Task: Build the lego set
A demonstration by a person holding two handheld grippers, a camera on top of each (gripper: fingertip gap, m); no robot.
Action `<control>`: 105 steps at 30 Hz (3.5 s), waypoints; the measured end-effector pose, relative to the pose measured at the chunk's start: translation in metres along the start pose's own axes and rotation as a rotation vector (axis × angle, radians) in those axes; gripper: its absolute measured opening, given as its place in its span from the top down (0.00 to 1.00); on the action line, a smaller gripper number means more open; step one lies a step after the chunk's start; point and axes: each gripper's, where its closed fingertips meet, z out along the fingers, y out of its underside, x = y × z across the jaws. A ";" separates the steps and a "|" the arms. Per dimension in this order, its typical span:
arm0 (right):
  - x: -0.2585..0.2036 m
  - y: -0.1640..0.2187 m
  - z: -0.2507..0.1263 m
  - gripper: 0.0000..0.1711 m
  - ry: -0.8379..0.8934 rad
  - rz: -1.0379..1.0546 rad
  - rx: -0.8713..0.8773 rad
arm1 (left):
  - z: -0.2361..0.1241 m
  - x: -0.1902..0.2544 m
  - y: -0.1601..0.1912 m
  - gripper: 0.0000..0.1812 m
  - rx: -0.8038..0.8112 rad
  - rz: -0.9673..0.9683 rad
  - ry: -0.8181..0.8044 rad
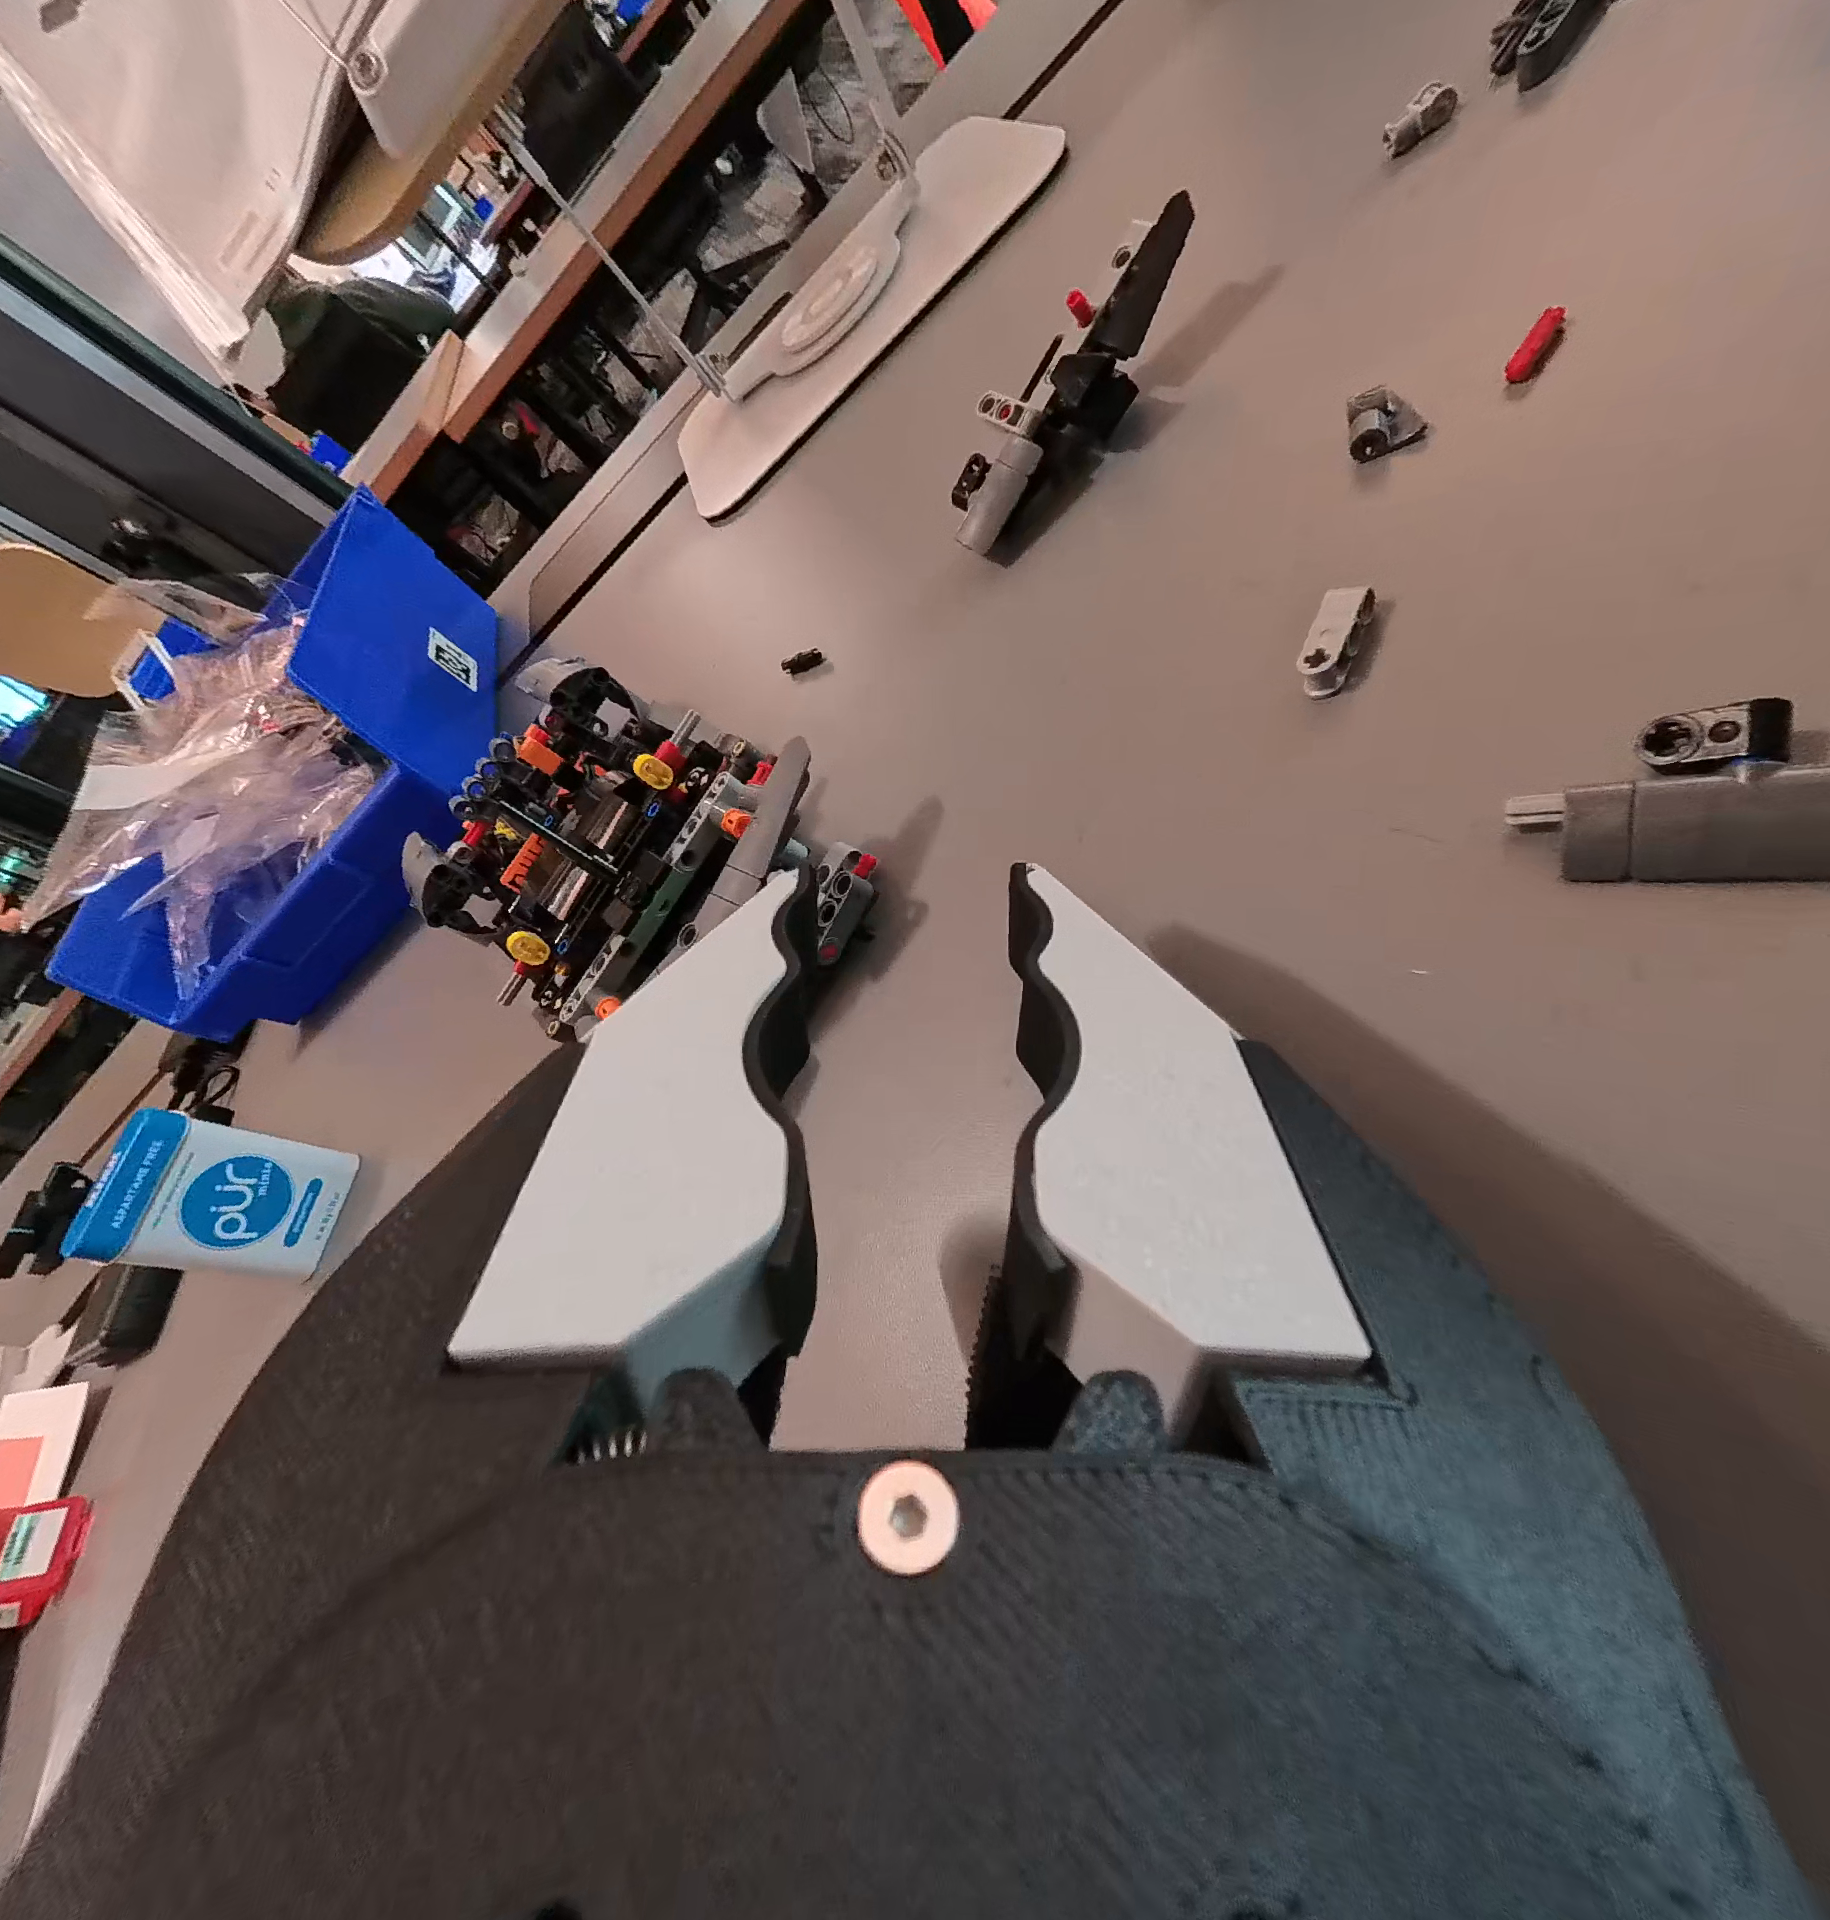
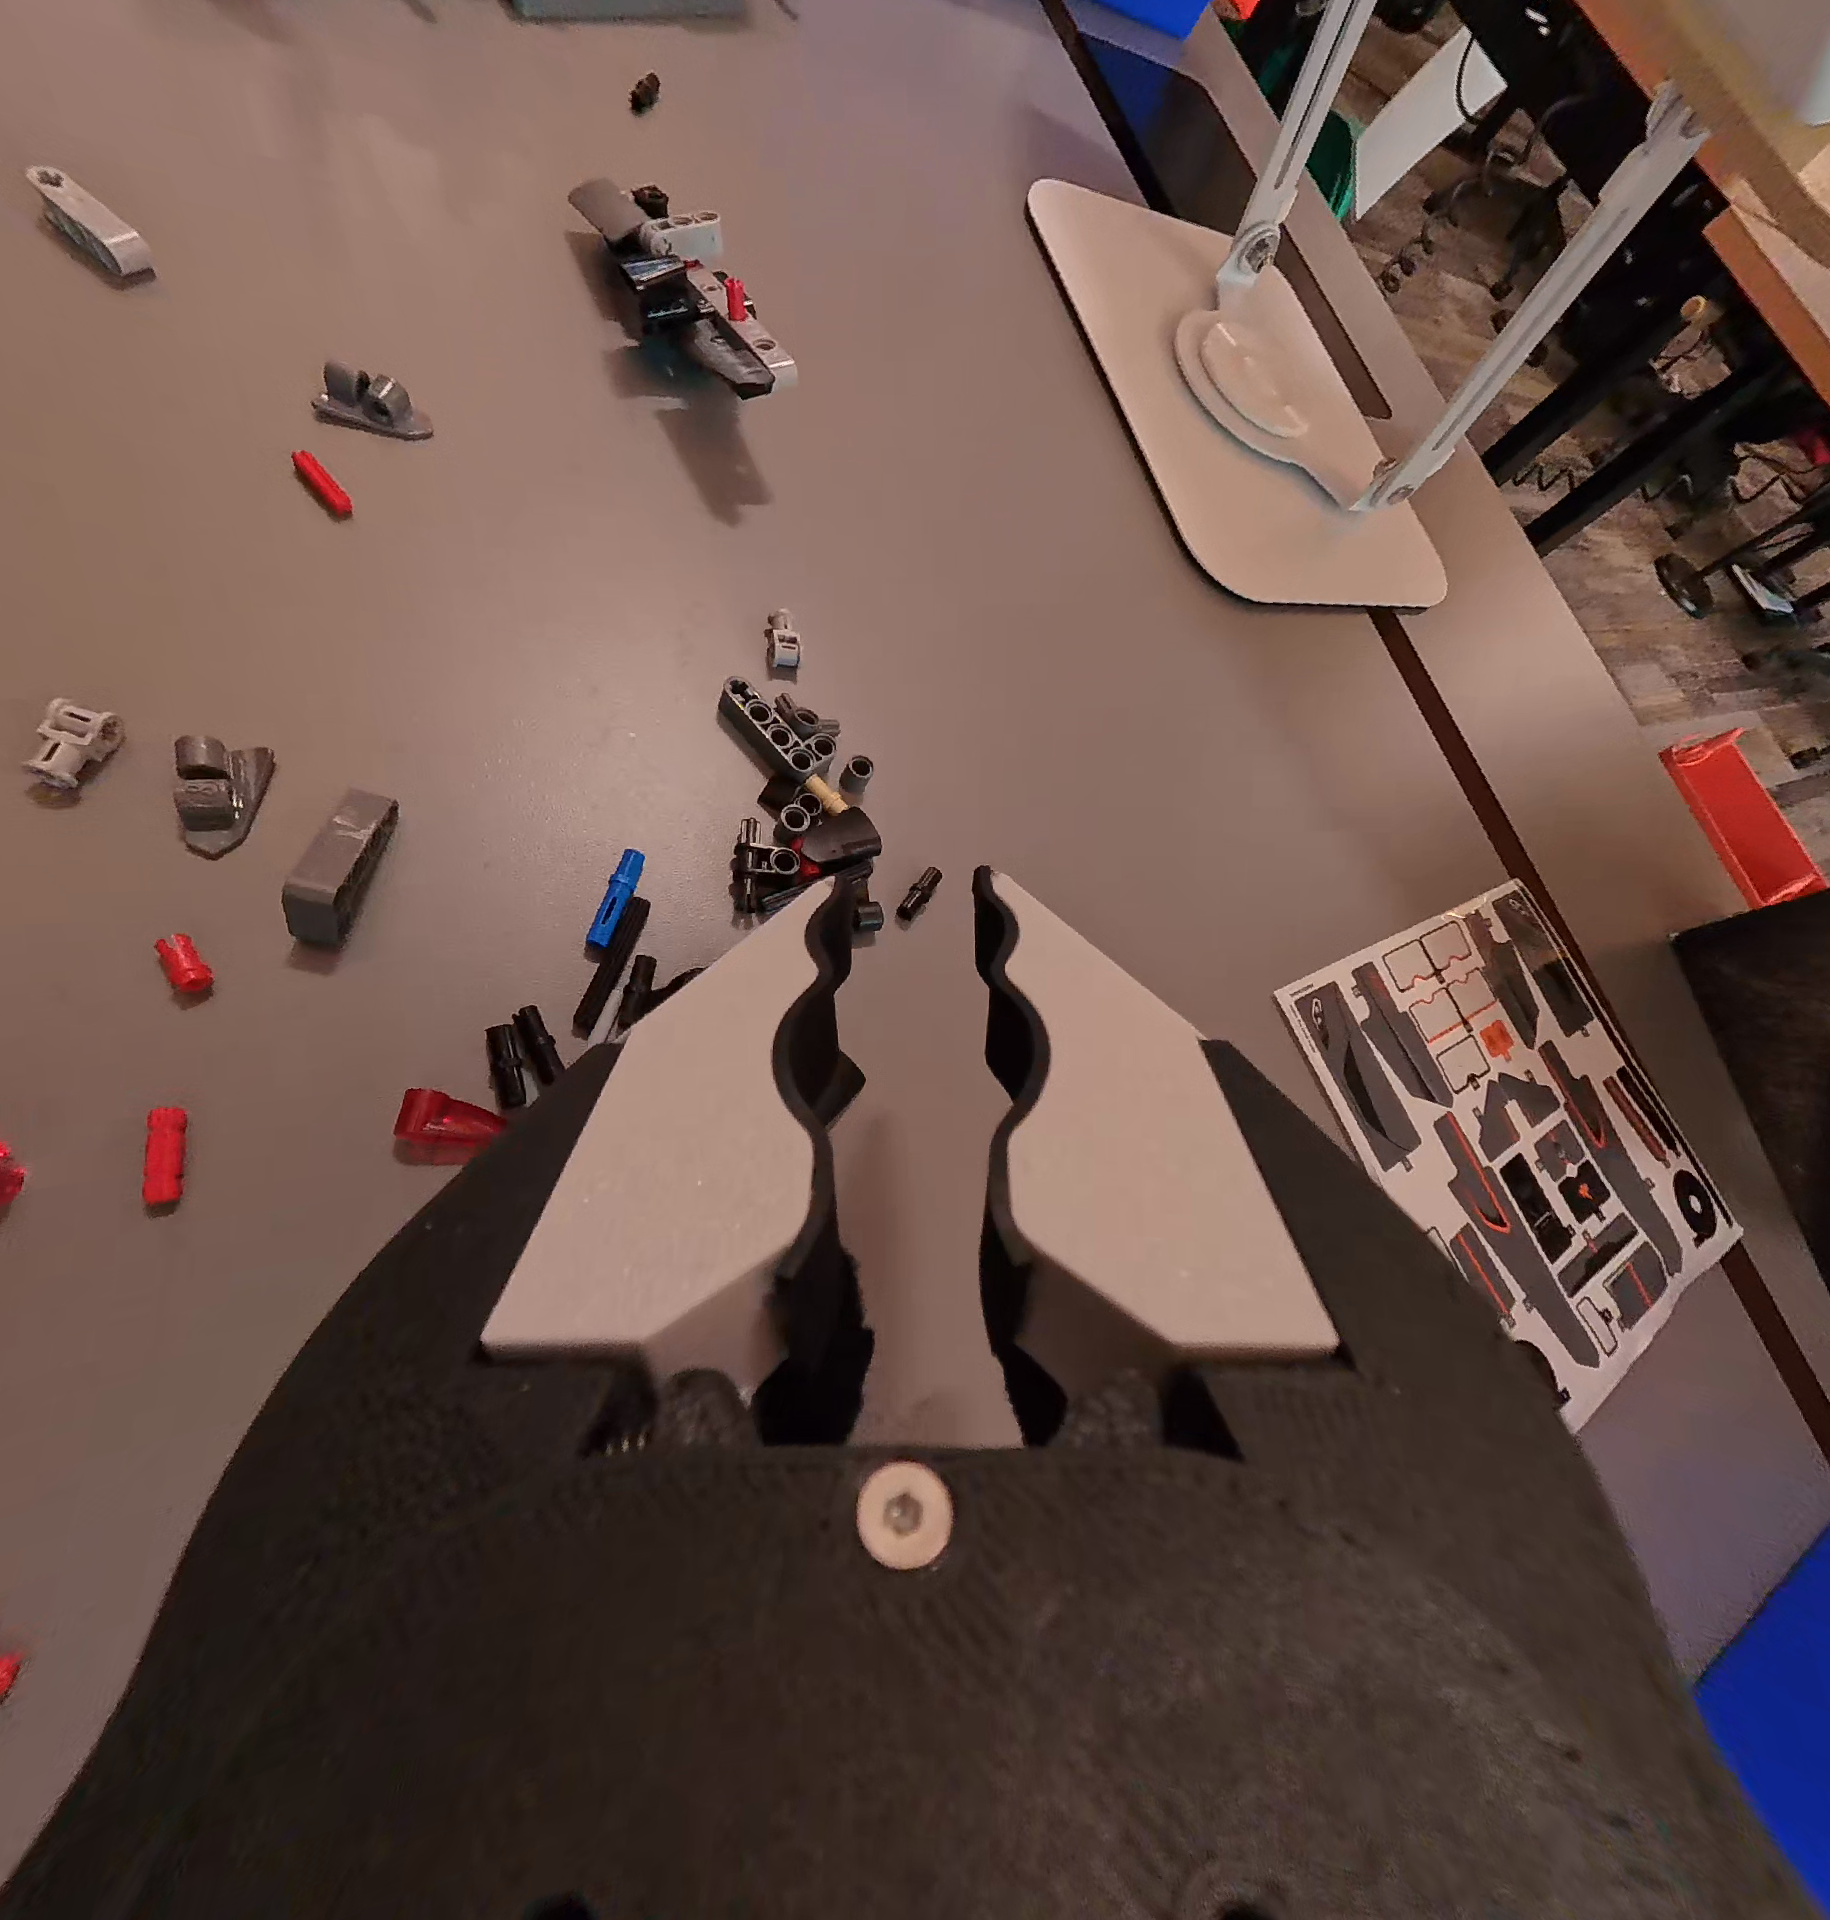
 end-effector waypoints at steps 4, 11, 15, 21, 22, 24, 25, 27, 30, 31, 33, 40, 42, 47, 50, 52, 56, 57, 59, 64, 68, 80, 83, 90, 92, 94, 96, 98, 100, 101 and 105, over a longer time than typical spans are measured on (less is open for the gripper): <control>0.004 0.004 -0.001 0.89 0.003 0.019 -0.008 | 0.000 0.001 0.000 0.81 0.000 0.009 -0.003; 0.014 0.007 -0.007 0.98 0.027 0.034 -0.001 | 0.001 0.003 0.001 0.82 -0.010 0.029 -0.003; 0.021 0.006 -0.010 0.93 0.039 0.070 0.025 | 0.002 0.002 0.001 0.82 -0.012 0.012 0.001; 0.026 0.015 -0.012 0.89 0.029 0.103 0.003 | 0.000 0.002 0.000 0.82 -0.001 0.023 -0.002; 0.026 0.018 -0.012 0.89 0.019 0.108 -0.005 | 0.000 0.002 0.000 0.82 0.001 0.022 -0.002; 0.023 0.023 -0.012 0.89 -0.016 0.128 -0.024 | 0.000 0.002 0.000 0.82 0.001 0.017 -0.001; 0.021 0.026 -0.011 0.89 -0.038 0.139 -0.033 | 0.000 0.002 0.000 0.82 0.001 0.015 0.000; 0.016 0.030 -0.009 0.89 -0.077 0.152 -0.048 | 0.000 0.002 0.000 0.82 0.001 0.015 0.001; 0.004 0.032 -0.006 0.88 -0.133 0.148 -0.065 | 0.000 0.003 0.000 0.82 0.001 0.025 0.000; 0.001 0.033 -0.005 0.87 -0.149 0.152 -0.073 | 0.000 0.003 0.000 0.83 0.001 0.028 -0.001; -0.005 0.035 -0.003 0.86 -0.176 0.148 -0.092 | 0.000 0.003 0.000 0.83 0.001 0.028 -0.001; -0.026 0.046 0.002 0.85 -0.273 0.139 -0.158 | 0.000 0.004 0.000 0.83 0.001 0.035 -0.001; -0.032 0.045 0.002 0.86 -0.303 0.135 -0.157 | 0.000 0.004 0.000 0.83 0.001 0.036 -0.001; -0.051 0.042 -0.006 0.89 -0.422 0.118 -0.146 | 0.000 0.004 0.000 0.83 -0.001 0.038 -0.001; -0.046 0.039 -0.009 0.90 -0.402 0.125 -0.130 | 0.001 0.005 0.000 0.83 -0.004 0.045 0.000; -0.034 0.039 -0.010 0.93 -0.350 0.121 -0.122 | 0.001 0.005 0.000 0.83 -0.004 0.048 0.000; -0.014 0.028 -0.017 0.98 -0.279 0.155 -0.042 | 0.001 0.004 0.000 0.83 -0.004 0.041 0.000; -0.009 0.026 -0.018 0.98 -0.261 0.161 -0.029 | 0.001 0.004 0.000 0.83 -0.003 0.040 0.000; -0.002 0.026 -0.021 0.99 -0.230 0.164 -0.023 | 0.000 0.004 0.000 0.83 -0.003 0.039 0.001; 0.017 0.022 -0.027 1.00 -0.154 0.191 0.018 | 0.001 0.005 0.000 0.83 -0.004 0.042 0.003; 0.014 0.024 -0.029 1.00 -0.185 0.196 0.013 | 0.001 0.005 0.001 0.83 -0.006 0.040 0.006; -0.012 0.033 -0.025 0.95 -0.304 0.161 -0.053 | 0.001 0.006 0.001 0.83 -0.007 0.041 0.015; 0.005 0.035 -0.025 0.95 -0.220 0.180 -0.056 | 0.001 0.006 0.001 0.83 -0.007 0.042 0.016; 0.105 0.003 -0.088 0.95 0.195 0.394 0.298 | 0.000 0.005 0.000 0.83 -0.002 0.030 0.014; 0.122 -0.001 -0.112 0.94 0.249 0.451 0.398 | 0.000 0.005 0.000 0.83 -0.002 0.029 0.012; 0.129 -0.001 -0.124 0.93 0.245 0.493 0.450 | 0.001 0.005 0.000 0.84 -0.004 0.032 0.011; 0.128 -0.002 -0.126 0.91 0.217 0.506 0.469 | 0.001 0.005 0.000 0.83 -0.005 0.035 0.010; 0.124 -0.001 -0.120 0.91 0.202 0.488 0.436 | 0.001 0.005 0.000 0.84 -0.004 0.034 0.008; 0.115 -0.002 -0.112 0.91 0.172 0.450 0.395 | 0.001 0.004 0.000 0.84 -0.004 0.034 0.005; 0.107 -0.003 -0.107 0.90 0.133 0.436 0.378 | 0.000 0.004 0.000 0.84 -0.003 0.035 0.004; 0.057 0.004 -0.075 0.89 -0.128 0.381 0.211 | 0.000 0.004 0.000 0.84 -0.002 0.038 0.003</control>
